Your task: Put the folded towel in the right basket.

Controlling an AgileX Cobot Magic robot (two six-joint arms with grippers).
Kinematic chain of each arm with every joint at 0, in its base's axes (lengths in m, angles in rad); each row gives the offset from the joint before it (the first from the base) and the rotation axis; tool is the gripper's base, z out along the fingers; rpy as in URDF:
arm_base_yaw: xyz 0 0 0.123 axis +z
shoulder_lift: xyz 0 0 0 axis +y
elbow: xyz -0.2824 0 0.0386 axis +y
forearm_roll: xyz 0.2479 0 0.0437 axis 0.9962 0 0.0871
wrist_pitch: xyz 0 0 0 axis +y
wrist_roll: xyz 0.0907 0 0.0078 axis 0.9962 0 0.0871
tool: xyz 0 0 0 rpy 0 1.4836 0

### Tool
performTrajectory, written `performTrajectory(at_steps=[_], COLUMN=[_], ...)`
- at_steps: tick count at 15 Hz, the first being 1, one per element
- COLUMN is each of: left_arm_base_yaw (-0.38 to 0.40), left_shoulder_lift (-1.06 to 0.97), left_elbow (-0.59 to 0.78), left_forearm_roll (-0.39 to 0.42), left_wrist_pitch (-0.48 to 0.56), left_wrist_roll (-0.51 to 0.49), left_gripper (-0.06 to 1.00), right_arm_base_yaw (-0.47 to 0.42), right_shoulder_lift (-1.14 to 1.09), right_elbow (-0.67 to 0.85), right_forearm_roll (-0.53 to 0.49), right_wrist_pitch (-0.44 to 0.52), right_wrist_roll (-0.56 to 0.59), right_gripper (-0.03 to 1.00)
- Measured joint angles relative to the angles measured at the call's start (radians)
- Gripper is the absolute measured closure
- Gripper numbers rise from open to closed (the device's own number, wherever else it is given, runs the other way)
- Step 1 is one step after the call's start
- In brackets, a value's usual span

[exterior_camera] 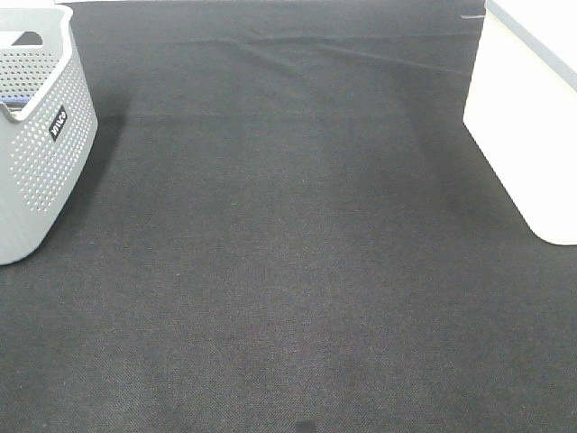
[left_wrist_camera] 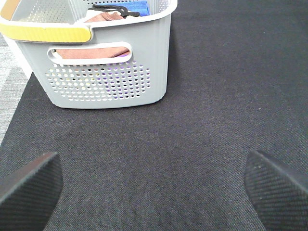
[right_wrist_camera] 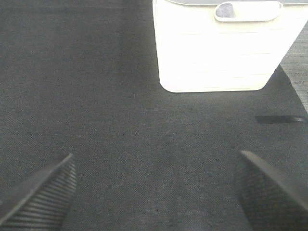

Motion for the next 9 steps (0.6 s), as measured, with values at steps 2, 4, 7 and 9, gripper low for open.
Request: performTrajectory(at_steps=[2, 4, 7, 9], left_arm_base_yaw=[0.0, 0.0, 0.0, 0.0], left_shoulder_lift=[0.0, 0.0, 0.0, 0.0], left_elbow=[0.0, 0.0, 0.0, 0.0], left_forearm_roll=[0.0, 0.0, 0.0, 0.0], left_wrist_pitch=[0.0, 0.0, 0.0, 0.0], left_wrist_roll=[0.0, 0.0, 0.0, 0.0], left_gripper=[-0.03, -0.03, -0.03, -0.03], right_arm_base_yaw=[0.0, 0.0, 0.0, 0.0], right_shoulder_lift=[0.0, 0.0, 0.0, 0.0], right_elbow=[0.0, 0.0, 0.0, 0.0], right_forearm_roll=[0.0, 0.0, 0.0, 0.0], right_wrist_pitch=[0.0, 0.0, 0.0, 0.0], right_wrist_roll=[0.0, 0.0, 0.0, 0.0], right_gripper=[0.13, 0.13, 0.13, 0.13])
